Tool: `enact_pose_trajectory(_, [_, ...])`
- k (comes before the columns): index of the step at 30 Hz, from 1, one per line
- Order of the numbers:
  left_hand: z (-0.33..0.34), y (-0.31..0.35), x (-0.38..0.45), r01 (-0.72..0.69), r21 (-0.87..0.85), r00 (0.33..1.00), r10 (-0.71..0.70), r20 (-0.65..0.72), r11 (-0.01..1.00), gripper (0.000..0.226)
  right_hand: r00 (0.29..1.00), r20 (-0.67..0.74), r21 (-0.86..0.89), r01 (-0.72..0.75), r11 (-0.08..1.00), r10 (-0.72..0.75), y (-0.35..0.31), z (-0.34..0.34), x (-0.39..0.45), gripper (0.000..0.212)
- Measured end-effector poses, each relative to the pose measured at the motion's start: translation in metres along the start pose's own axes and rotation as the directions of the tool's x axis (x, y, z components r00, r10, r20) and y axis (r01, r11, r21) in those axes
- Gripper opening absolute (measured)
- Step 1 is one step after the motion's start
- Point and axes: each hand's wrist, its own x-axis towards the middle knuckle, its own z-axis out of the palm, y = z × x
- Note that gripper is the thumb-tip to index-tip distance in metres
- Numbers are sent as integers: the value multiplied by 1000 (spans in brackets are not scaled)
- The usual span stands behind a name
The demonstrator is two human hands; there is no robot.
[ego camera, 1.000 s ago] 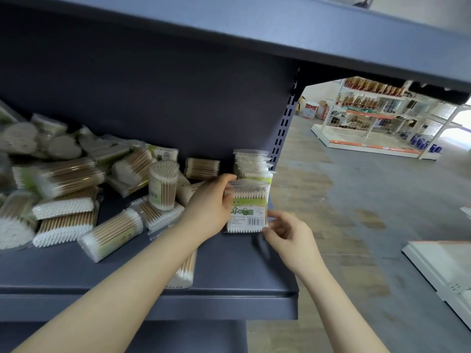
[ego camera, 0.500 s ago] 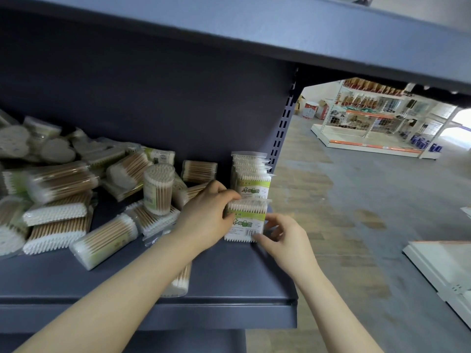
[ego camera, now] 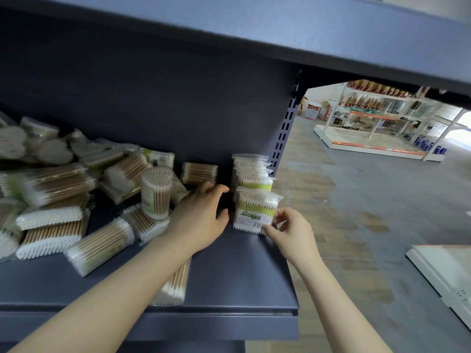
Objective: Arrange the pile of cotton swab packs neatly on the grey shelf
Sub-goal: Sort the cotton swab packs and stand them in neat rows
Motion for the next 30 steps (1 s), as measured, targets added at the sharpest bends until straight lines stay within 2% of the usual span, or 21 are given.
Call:
enact_pose_trajectory(5, [3,1,6,26,-10,999,-26,32,1000,39,1000,-24,-91,3,996,-5,3,-3,14,14])
enact_pose_trajectory(9, [9,4,15,23,10,993,-24,119,1000,39,999,-30,-135,4,991,-9,5,-3,20,21])
enact_pose_trajectory(20, [23,16,25,10,47,976,-20,218,999,32,999,-34,-140,22,990,-27,10,-1,21,19])
enact_pose_trajectory(30, [26,18,25,25,70,970,-41,240,997,35,1000,4,-191,22,981,-22,7,6,29,24])
